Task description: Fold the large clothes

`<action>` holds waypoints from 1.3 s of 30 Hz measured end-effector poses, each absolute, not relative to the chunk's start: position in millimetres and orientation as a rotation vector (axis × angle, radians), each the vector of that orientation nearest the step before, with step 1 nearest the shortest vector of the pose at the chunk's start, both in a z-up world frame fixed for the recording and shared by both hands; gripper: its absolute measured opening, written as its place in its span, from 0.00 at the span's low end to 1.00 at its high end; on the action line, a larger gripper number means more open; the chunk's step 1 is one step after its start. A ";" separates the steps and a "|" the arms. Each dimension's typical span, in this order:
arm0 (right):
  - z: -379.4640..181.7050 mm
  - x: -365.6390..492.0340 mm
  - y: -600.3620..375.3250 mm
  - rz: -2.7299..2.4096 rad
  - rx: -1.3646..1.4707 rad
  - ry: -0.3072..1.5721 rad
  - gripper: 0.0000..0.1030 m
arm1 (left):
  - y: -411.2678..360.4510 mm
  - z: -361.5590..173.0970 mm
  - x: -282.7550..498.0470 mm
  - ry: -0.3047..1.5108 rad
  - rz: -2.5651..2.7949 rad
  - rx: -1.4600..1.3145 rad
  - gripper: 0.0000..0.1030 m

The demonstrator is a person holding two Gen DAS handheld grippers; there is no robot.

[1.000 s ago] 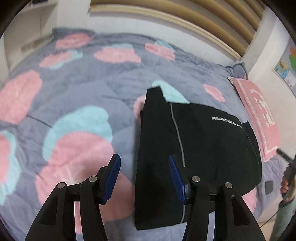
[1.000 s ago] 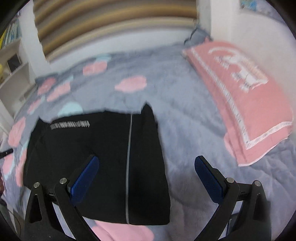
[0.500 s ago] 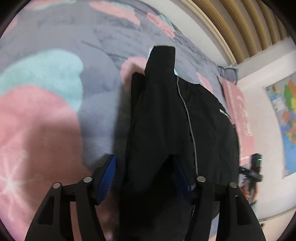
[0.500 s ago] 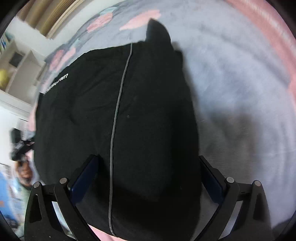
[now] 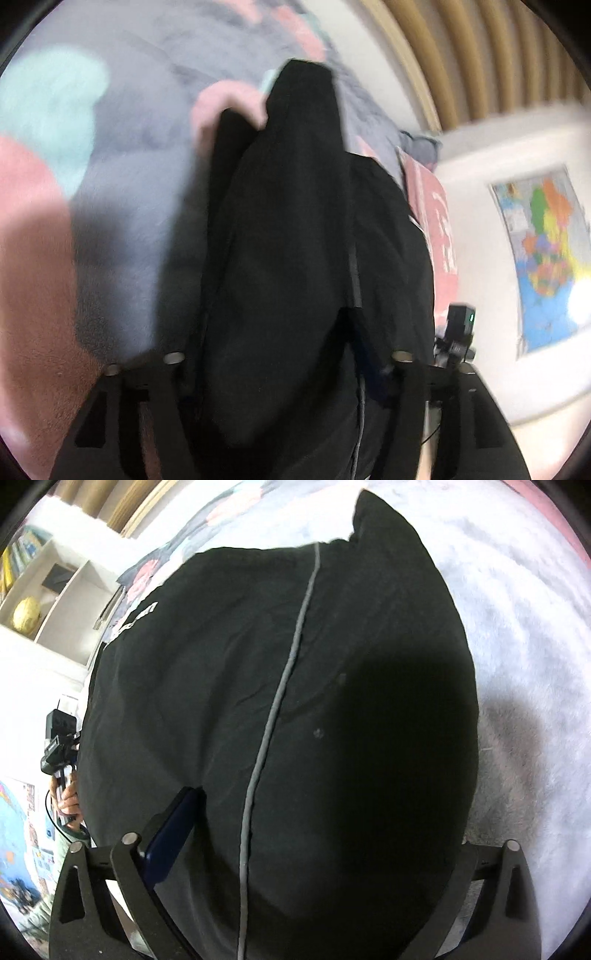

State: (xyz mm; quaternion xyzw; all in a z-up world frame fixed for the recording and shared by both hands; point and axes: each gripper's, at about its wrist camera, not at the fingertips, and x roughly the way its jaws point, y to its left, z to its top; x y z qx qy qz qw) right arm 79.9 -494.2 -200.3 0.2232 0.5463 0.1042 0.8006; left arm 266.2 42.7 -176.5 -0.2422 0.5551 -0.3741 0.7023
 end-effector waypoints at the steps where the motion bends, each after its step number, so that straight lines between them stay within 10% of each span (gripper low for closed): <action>1: -198.0 76.2 -494.4 0.229 0.461 1.159 0.95 | 43.9 -171.7 264.8 1.221 -0.848 -0.527 0.54; 12: -209.2 95.6 -505.3 0.205 0.554 1.117 1.00 | 28.6 -185.0 279.7 1.276 -0.747 -0.598 0.68; 16: -188.5 84.3 -498.5 0.157 0.460 1.037 0.80 | 15.5 -154.0 264.2 1.180 -0.692 -0.465 0.34; 18: -174.5 77.9 -495.5 0.144 0.415 0.992 0.57 | 2.6 -127.2 248.4 1.084 -0.663 -0.353 0.30; 21: -144.7 61.6 -479.5 0.144 0.279 0.899 0.48 | -8.1 -83.9 224.9 0.929 -0.705 -0.287 0.26; 39: -31.6 78.9 -417.6 0.201 0.177 0.682 0.42 | 6.3 40.8 228.6 0.605 -0.746 -0.269 0.24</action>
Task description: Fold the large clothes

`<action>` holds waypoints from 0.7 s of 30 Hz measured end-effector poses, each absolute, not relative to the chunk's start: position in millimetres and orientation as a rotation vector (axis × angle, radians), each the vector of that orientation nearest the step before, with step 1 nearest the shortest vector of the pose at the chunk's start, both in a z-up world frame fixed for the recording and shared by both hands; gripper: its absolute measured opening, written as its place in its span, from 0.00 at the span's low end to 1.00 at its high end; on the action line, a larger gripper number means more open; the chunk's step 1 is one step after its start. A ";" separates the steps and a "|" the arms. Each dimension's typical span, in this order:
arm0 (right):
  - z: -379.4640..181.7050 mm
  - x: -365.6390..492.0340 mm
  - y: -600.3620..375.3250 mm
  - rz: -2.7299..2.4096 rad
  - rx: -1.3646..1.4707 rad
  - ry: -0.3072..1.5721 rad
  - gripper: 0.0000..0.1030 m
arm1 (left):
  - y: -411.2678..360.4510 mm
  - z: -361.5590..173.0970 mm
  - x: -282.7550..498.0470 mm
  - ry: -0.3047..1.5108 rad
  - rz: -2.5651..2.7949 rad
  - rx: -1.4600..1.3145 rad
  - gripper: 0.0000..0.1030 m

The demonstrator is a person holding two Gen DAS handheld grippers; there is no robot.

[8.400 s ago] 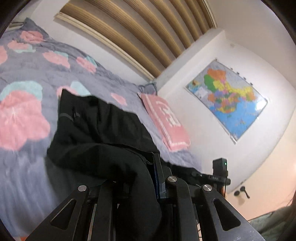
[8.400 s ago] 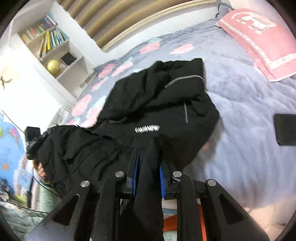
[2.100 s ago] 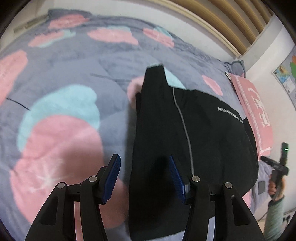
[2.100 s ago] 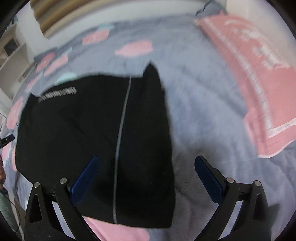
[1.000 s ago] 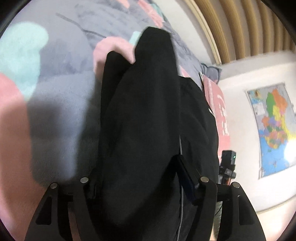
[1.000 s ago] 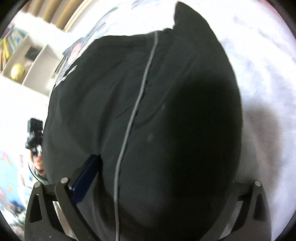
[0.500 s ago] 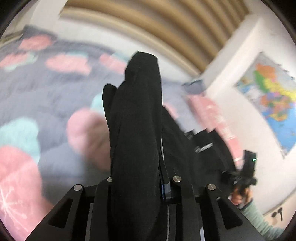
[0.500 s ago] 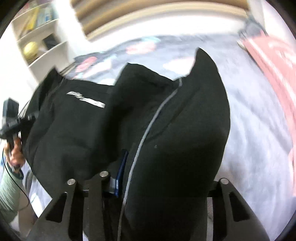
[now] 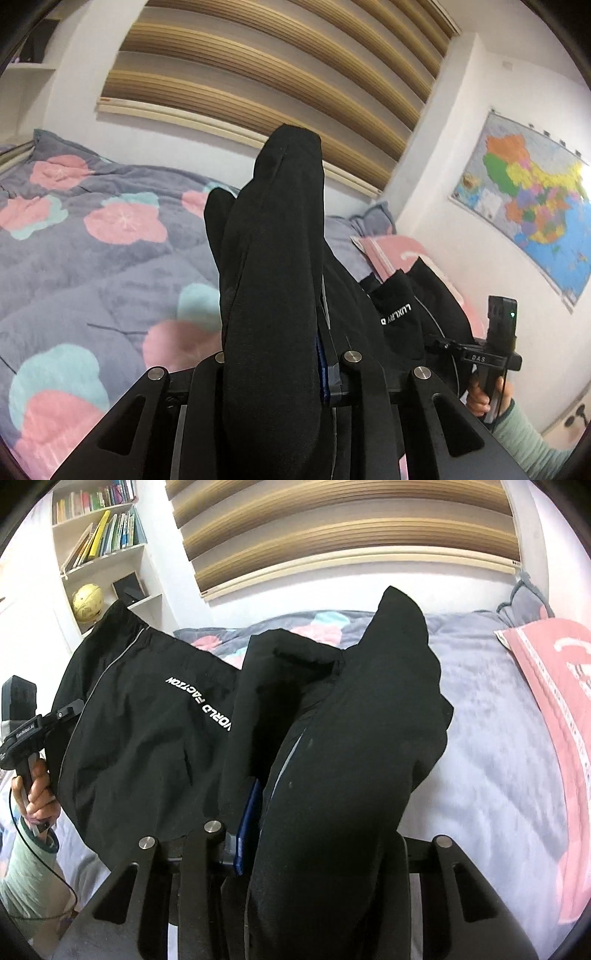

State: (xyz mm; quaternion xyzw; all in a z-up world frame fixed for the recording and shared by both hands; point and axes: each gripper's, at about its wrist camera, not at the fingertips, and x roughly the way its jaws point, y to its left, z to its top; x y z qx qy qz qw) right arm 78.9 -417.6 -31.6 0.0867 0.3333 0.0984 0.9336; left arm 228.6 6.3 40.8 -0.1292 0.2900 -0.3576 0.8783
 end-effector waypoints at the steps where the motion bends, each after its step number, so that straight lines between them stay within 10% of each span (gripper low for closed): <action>1: -33.9 87.2 -414.5 0.195 0.179 0.690 0.42 | 6.8 39.1 237.3 0.609 -0.734 -0.275 0.24; 21: -150.8 152.0 -496.4 -0.071 0.461 0.987 0.62 | 79.8 -126.5 339.7 1.002 -0.431 -0.499 0.29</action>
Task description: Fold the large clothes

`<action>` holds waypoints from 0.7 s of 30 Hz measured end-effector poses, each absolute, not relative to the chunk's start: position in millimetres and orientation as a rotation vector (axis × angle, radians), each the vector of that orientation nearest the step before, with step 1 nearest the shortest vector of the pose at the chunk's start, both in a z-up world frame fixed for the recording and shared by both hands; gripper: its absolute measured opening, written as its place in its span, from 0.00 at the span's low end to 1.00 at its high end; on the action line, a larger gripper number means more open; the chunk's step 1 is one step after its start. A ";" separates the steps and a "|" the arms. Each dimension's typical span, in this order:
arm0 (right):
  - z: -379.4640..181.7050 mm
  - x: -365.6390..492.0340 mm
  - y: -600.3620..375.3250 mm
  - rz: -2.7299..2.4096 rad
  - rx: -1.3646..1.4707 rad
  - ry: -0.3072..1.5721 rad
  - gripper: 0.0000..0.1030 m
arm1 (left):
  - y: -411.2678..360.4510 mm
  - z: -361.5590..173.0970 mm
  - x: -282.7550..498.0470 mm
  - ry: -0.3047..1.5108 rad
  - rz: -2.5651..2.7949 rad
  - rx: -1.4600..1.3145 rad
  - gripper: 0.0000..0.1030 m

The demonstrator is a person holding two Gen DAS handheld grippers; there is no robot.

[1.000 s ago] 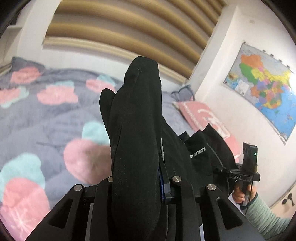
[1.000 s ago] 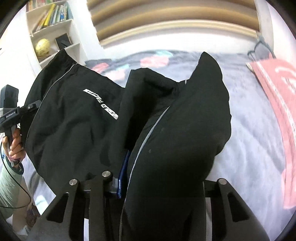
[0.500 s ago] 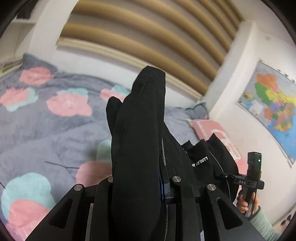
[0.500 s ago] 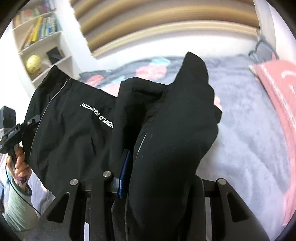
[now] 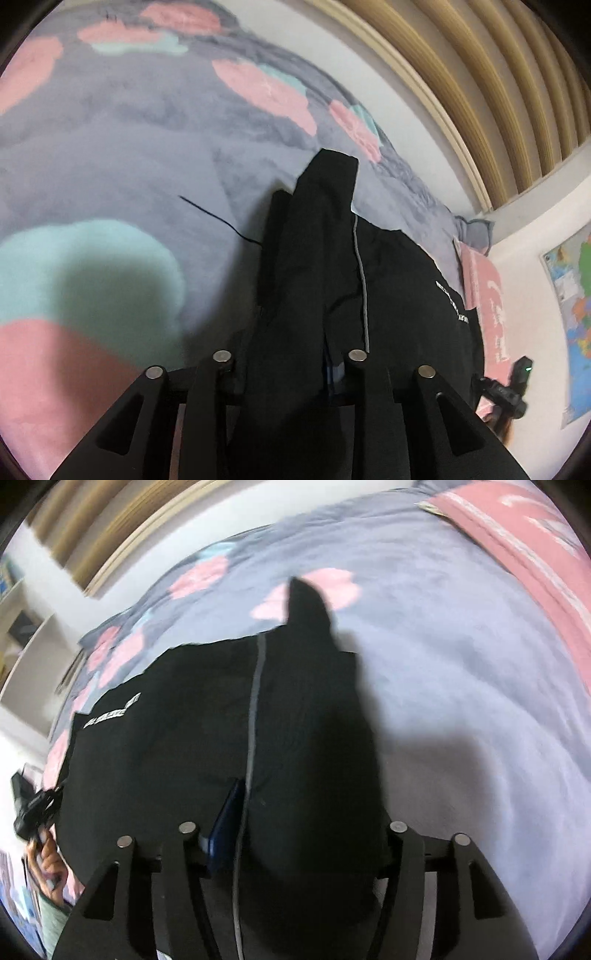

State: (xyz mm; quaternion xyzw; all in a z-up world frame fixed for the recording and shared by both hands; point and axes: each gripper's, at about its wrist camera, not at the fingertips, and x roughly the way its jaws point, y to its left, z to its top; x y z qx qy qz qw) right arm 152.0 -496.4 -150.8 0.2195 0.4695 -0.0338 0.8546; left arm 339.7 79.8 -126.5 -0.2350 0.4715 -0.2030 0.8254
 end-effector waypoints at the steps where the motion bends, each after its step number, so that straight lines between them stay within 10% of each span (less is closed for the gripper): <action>1: -143.6 142.9 -497.6 -0.097 0.453 0.972 0.62 | 78.8 -118.8 332.7 0.983 -0.412 -0.462 0.29; 10: -56.0 97.3 -404.5 -0.172 0.186 0.843 0.64 | 15.9 -46.7 248.9 0.846 -0.492 -0.168 0.43; 21: -160.3 105.5 -340.1 -0.227 0.073 1.021 0.66 | -54.0 -128.0 248.4 1.048 -0.471 -0.043 0.44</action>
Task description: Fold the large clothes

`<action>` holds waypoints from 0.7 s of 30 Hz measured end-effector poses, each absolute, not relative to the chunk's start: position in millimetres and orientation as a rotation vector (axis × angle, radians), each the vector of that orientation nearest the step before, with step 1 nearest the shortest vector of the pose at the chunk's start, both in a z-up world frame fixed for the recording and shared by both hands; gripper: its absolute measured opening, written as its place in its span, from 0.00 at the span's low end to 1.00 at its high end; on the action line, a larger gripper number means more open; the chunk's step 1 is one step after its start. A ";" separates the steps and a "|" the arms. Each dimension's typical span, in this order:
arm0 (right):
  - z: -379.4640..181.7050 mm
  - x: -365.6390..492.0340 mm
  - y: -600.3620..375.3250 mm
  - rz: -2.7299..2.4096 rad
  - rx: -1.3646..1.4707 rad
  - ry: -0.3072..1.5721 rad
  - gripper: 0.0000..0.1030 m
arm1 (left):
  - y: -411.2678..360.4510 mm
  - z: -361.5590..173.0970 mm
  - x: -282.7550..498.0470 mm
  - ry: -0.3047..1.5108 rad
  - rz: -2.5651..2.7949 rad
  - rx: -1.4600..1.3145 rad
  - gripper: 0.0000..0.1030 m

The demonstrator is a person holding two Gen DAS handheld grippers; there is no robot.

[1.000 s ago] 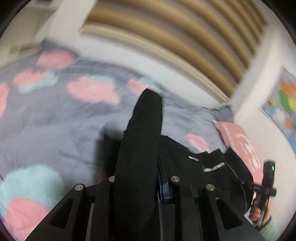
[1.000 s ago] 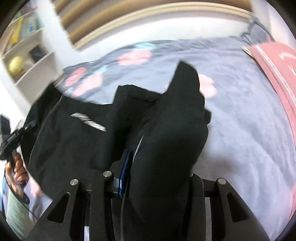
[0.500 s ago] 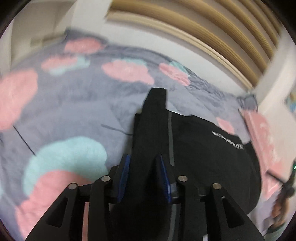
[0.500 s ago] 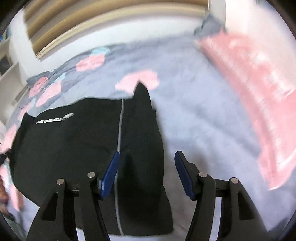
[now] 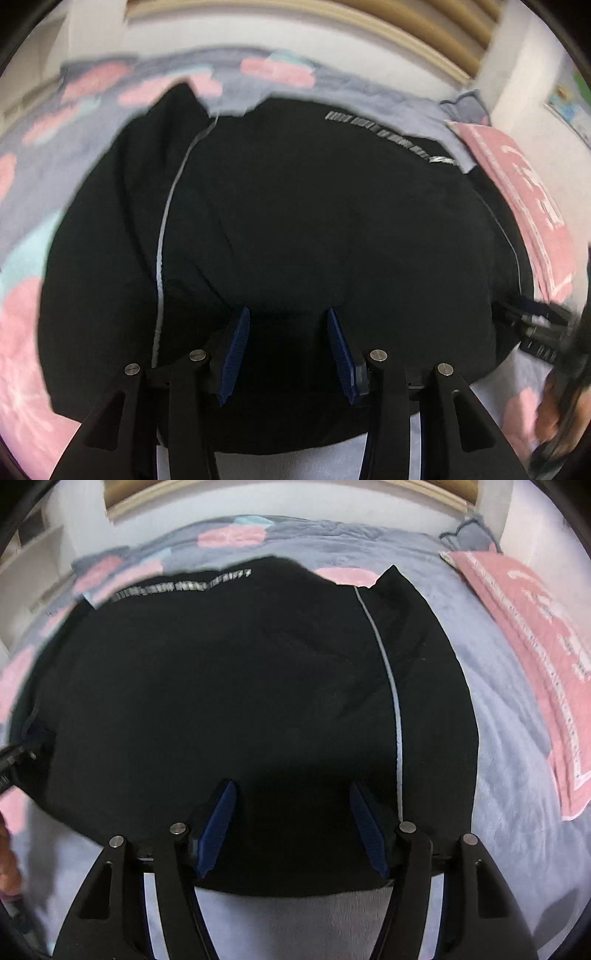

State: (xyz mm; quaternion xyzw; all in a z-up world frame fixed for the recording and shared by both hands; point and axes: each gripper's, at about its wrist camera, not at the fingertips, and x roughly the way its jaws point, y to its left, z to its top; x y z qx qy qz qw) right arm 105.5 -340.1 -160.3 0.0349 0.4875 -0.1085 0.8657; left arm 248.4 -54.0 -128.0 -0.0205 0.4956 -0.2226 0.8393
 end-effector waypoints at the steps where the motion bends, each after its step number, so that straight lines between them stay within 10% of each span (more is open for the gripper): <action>1: -164.3 104.2 -339.6 -0.239 0.072 1.016 0.66 | -52.0 -131.5 252.8 1.067 -0.467 -0.064 0.44; 12: -127.6 66.4 -314.3 -0.319 -0.008 0.947 0.71 | -59.0 -68.8 177.4 0.890 -0.332 0.115 0.45; 21: -25.8 -12.4 -262.8 -0.266 -0.042 0.761 0.76 | -47.1 33.2 65.4 0.650 -0.309 0.170 0.69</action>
